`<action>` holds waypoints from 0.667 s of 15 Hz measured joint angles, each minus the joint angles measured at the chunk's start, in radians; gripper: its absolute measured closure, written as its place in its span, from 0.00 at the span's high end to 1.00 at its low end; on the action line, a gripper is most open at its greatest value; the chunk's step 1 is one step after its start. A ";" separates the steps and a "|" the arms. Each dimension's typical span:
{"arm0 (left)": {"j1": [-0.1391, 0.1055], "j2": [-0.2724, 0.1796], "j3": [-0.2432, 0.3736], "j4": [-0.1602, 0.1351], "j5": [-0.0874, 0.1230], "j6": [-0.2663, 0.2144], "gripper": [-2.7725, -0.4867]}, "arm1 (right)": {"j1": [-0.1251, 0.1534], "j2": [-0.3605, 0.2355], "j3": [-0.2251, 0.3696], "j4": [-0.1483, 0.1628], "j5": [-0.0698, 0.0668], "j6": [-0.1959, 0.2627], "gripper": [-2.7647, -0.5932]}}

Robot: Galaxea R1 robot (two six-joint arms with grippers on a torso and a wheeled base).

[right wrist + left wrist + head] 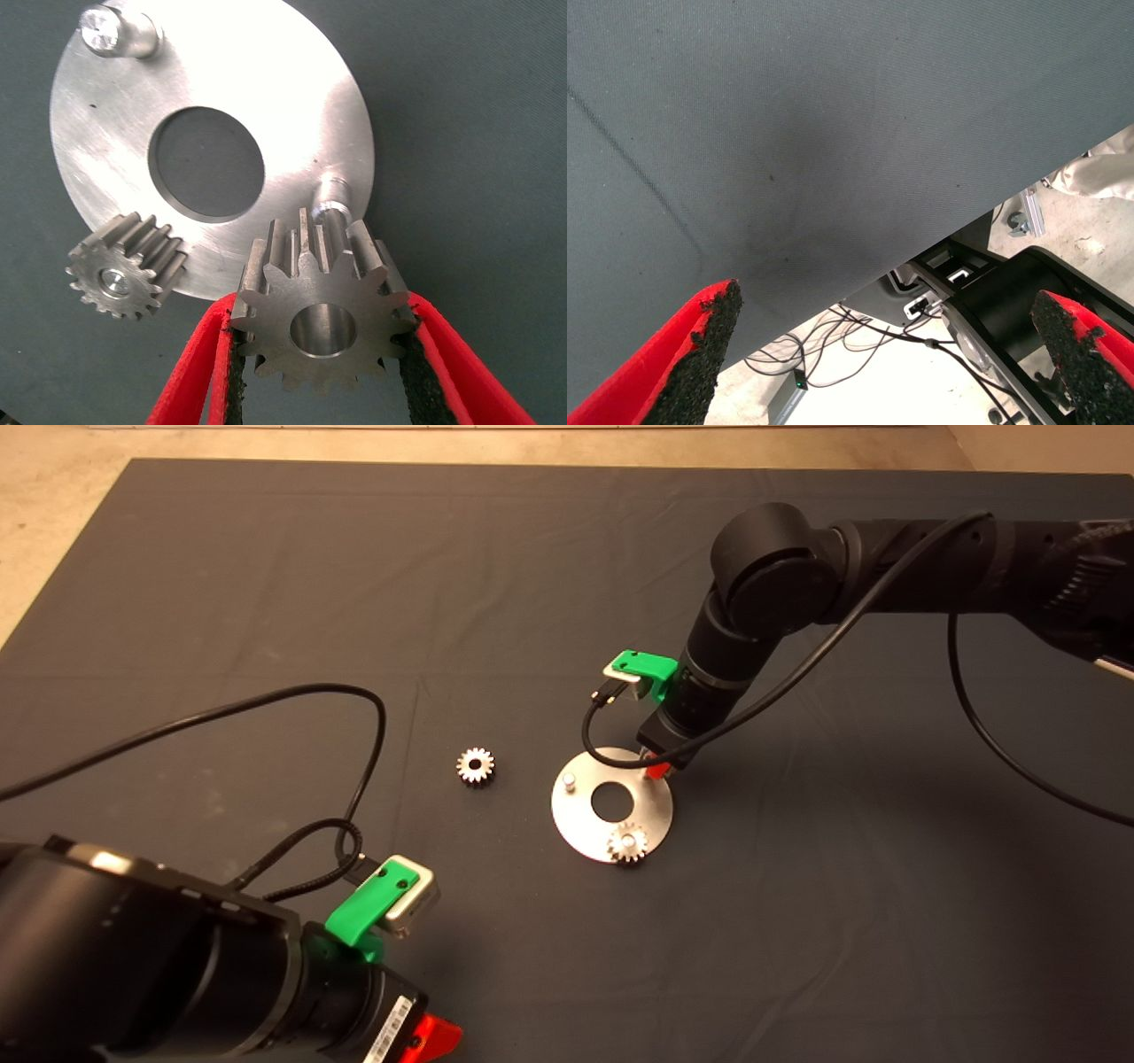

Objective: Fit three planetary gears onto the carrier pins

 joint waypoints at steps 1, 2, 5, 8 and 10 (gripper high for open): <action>0.000 -0.002 0.000 0.000 0.000 0.000 0.82 | 0.000 0.000 0.000 0.000 0.001 0.000 0.18; 0.000 -0.002 0.000 0.000 0.000 0.000 0.82 | 0.000 0.000 0.000 0.000 -0.001 0.000 0.18; 0.000 -0.002 0.000 0.000 0.000 0.000 0.82 | -0.010 0.001 -0.012 0.000 0.001 -0.031 0.18; 0.000 -0.002 0.000 0.000 -0.001 0.000 0.82 | -0.019 0.001 -0.055 0.000 -0.002 -0.061 0.18; 0.000 -0.002 0.000 0.000 -0.001 0.000 0.82 | -0.020 0.001 -0.078 -0.001 -0.001 -0.077 0.18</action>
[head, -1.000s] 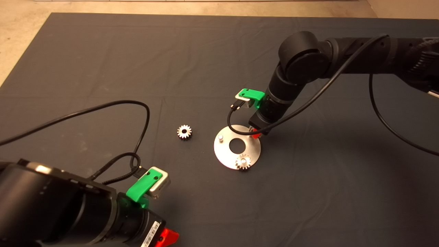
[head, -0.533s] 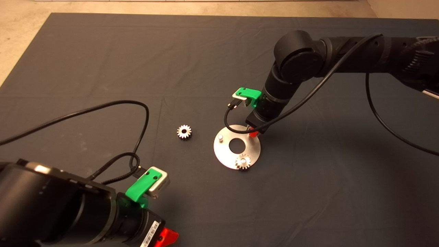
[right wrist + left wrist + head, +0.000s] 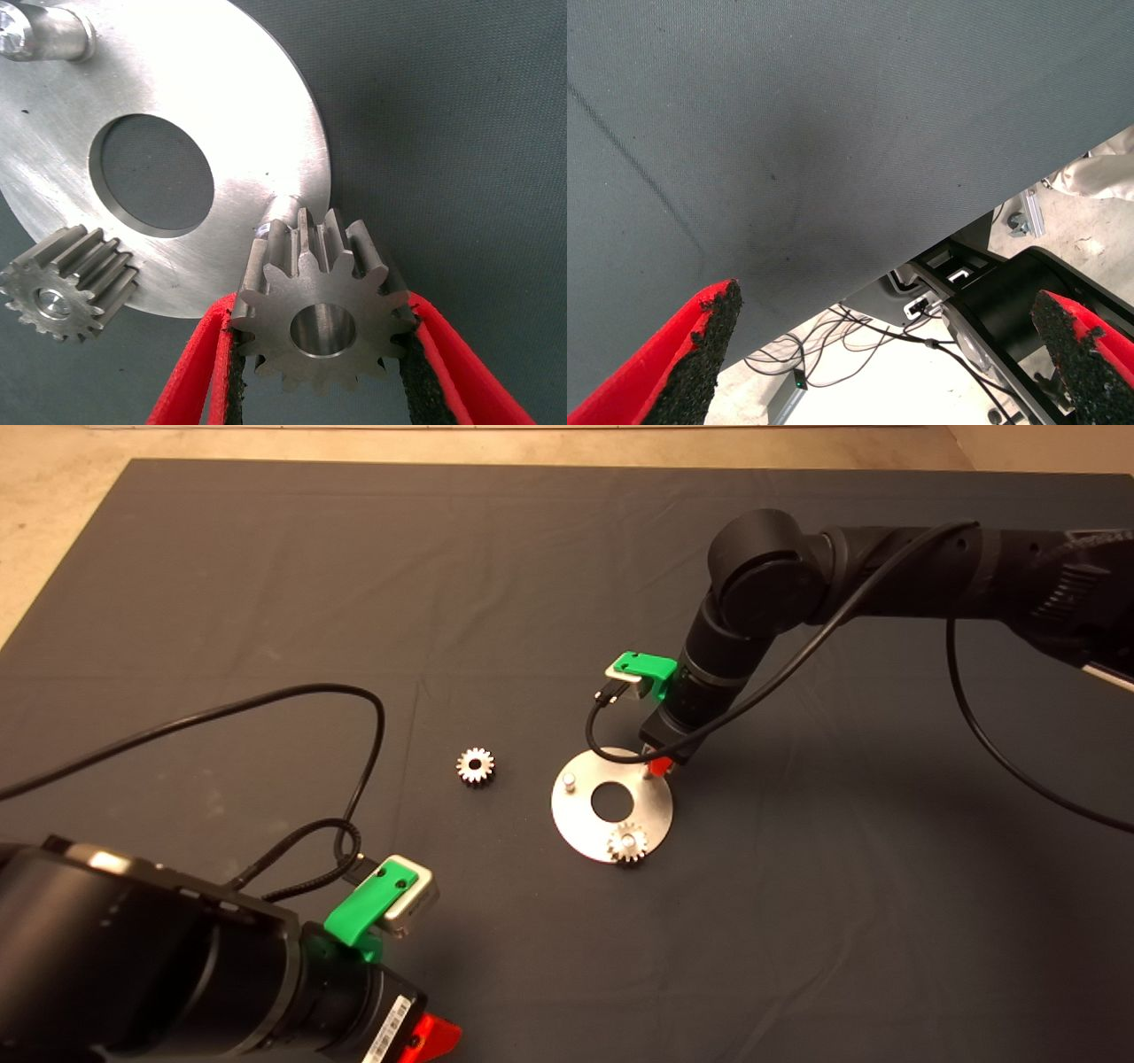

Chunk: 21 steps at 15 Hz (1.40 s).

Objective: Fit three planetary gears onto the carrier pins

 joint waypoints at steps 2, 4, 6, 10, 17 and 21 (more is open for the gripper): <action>0.000 0.000 0.000 0.000 0.000 0.000 0.82 | -0.002 0.002 -0.005 0.000 -0.001 -0.005 0.18; 0.000 0.000 0.000 0.000 0.000 0.000 0.82 | -0.002 0.007 -0.006 0.000 0.000 -0.005 0.18; 0.000 0.000 0.000 0.000 0.000 0.000 0.82 | -0.002 0.016 -0.007 0.000 0.002 -0.005 0.17; 0.000 -0.025 0.000 0.000 -0.013 0.000 0.82 | -0.002 0.021 -0.007 0.000 0.000 -0.005 0.18; -0.014 -0.055 0.000 0.000 -0.048 0.001 0.82 | -0.009 0.021 -0.006 -0.007 -0.037 -0.006 0.18; -0.017 -0.055 0.000 0.000 -0.050 0.001 0.82 | -0.017 0.018 0.000 -0.011 -0.048 -0.006 0.17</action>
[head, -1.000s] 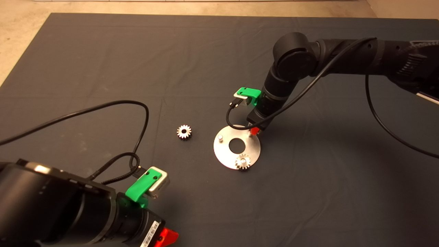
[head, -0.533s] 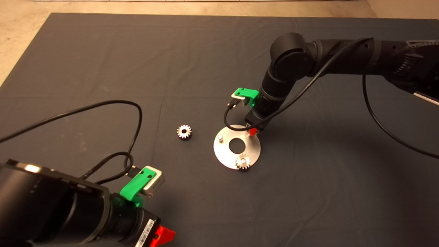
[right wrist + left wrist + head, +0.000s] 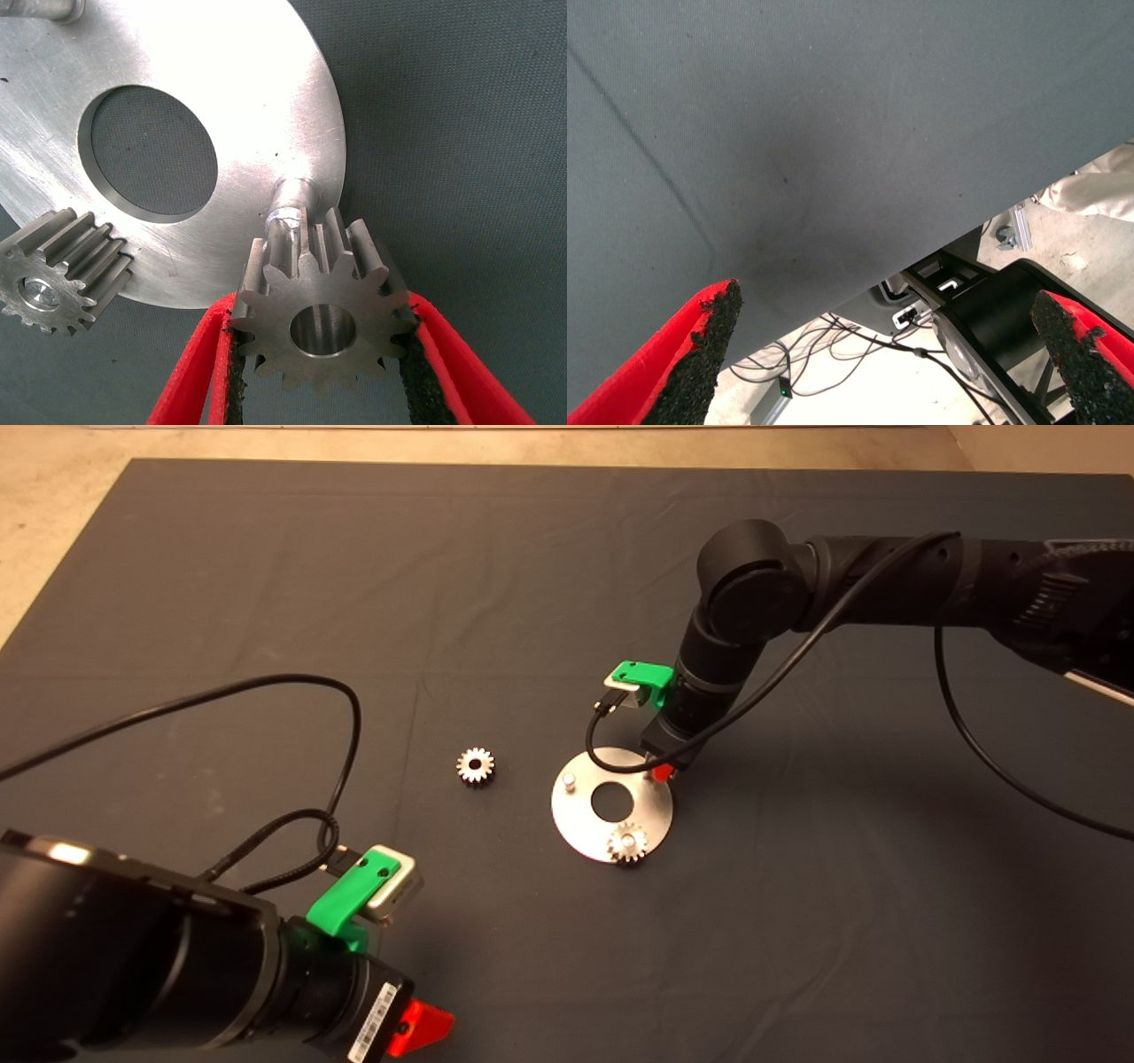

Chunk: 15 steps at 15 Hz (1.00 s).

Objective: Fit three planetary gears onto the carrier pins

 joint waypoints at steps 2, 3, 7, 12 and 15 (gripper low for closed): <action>-0.002 0.000 0.000 0.000 0.000 0.000 0.82 | -0.001 0.000 0.003 -0.002 -0.001 0.000 0.18; -0.002 0.000 0.000 0.000 0.000 0.000 0.82 | -0.001 0.000 0.004 -0.003 -0.001 0.000 0.18; -0.002 0.000 0.000 0.000 0.000 0.000 0.82 | -0.002 0.000 0.004 -0.003 0.002 0.000 0.17; -0.002 0.000 0.000 0.000 0.000 0.000 0.82 | -0.004 0.014 0.004 -0.004 0.030 0.000 0.17; -0.005 0.000 0.000 -0.001 0.000 0.000 0.82 | -0.004 0.017 0.004 -0.004 0.030 -0.001 0.17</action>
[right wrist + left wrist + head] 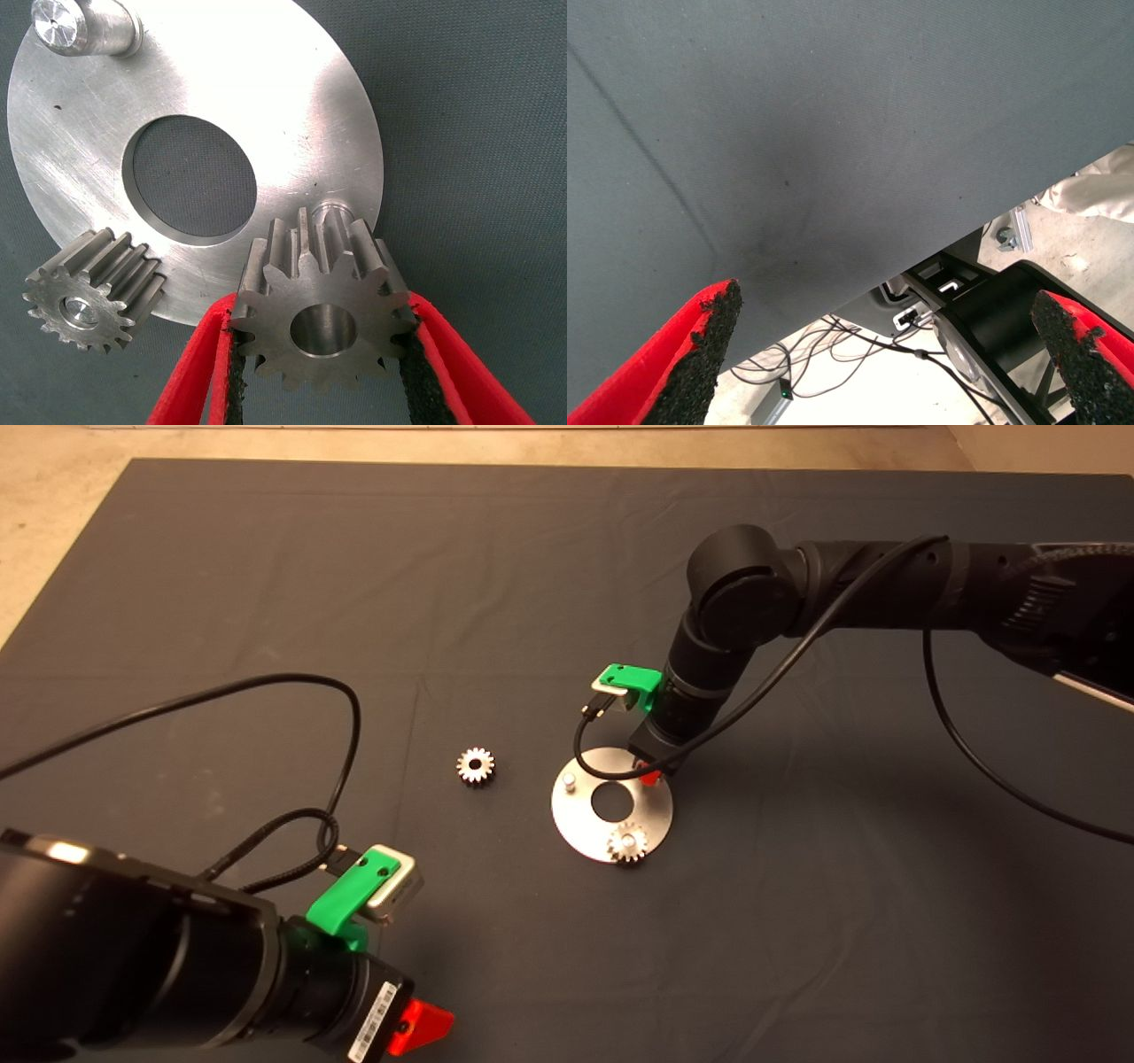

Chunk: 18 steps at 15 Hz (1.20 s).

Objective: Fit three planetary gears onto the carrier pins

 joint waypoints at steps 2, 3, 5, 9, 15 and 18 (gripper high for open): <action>-0.009 0.000 0.000 0.001 0.000 0.000 0.82 | 0.000 0.000 0.000 0.000 0.000 -0.001 0.17; -0.009 0.000 0.000 0.000 0.000 0.000 0.82 | 0.000 0.000 0.000 0.000 0.000 -0.003 0.17; -0.016 0.000 0.000 0.000 0.000 0.000 0.82 | 0.000 0.000 0.000 0.000 -0.002 -0.025 0.18; -0.017 0.000 0.000 0.000 0.000 0.000 0.82 | 0.000 -0.003 0.001 -0.014 0.000 -0.029 0.17; -0.017 0.000 0.000 0.000 0.000 0.000 0.82 | -0.008 0.001 0.004 -0.062 -0.002 -0.030 0.17; -0.019 0.000 0.000 0.000 0.000 0.000 0.82 | -0.008 0.001 0.004 -0.063 0.000 -0.030 0.17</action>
